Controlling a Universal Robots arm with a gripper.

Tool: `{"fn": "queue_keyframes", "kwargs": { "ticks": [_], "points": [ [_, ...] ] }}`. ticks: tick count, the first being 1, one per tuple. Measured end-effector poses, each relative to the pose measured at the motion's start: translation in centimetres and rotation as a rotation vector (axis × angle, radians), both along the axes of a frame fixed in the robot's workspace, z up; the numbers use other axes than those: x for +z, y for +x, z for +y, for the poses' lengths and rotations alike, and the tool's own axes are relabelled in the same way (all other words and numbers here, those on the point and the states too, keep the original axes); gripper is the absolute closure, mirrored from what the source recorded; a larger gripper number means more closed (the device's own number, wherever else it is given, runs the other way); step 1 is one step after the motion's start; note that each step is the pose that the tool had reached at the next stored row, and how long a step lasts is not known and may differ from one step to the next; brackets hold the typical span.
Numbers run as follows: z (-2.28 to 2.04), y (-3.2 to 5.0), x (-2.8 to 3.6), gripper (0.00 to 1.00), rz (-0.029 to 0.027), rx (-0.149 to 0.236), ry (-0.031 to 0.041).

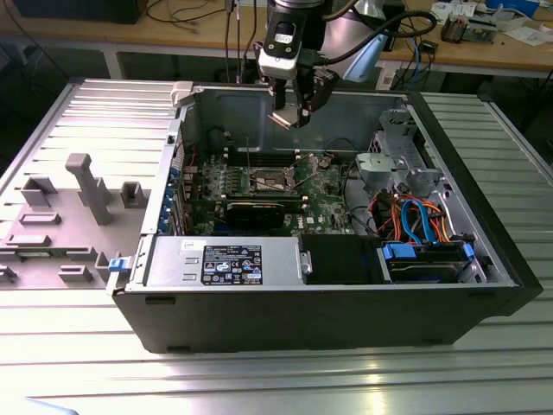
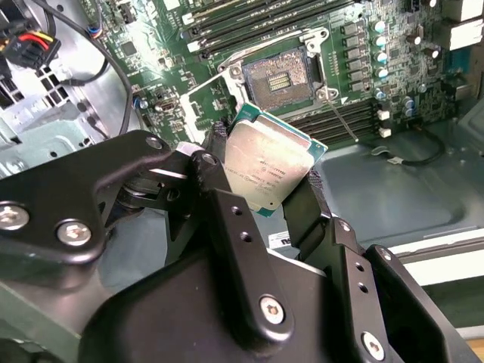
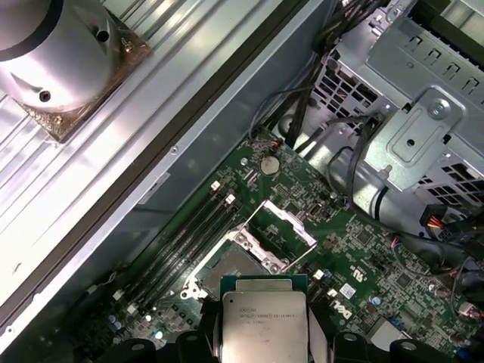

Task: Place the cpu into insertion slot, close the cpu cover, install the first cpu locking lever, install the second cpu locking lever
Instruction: 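Place the cpu into insertion slot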

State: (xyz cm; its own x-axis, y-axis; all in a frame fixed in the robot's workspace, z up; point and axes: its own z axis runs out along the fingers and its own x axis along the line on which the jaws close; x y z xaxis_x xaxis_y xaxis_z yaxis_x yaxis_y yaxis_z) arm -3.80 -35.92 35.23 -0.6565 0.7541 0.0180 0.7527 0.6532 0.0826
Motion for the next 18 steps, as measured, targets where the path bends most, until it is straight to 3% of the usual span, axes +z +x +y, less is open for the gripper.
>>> {"fn": "queue_keyframes", "kwargs": {
  "ticks": [4,12,18],
  "points": [
    [-0.01,0.0,-0.22,0.45,-0.0001,-0.011,0.0],
    [-0.01,0.02,-0.65,0.45,0.0,-0.112,-0.0001],
    [-0.01,0.01,-0.67,0.45,-0.0001,-0.122,-0.0001]
  ]
}}
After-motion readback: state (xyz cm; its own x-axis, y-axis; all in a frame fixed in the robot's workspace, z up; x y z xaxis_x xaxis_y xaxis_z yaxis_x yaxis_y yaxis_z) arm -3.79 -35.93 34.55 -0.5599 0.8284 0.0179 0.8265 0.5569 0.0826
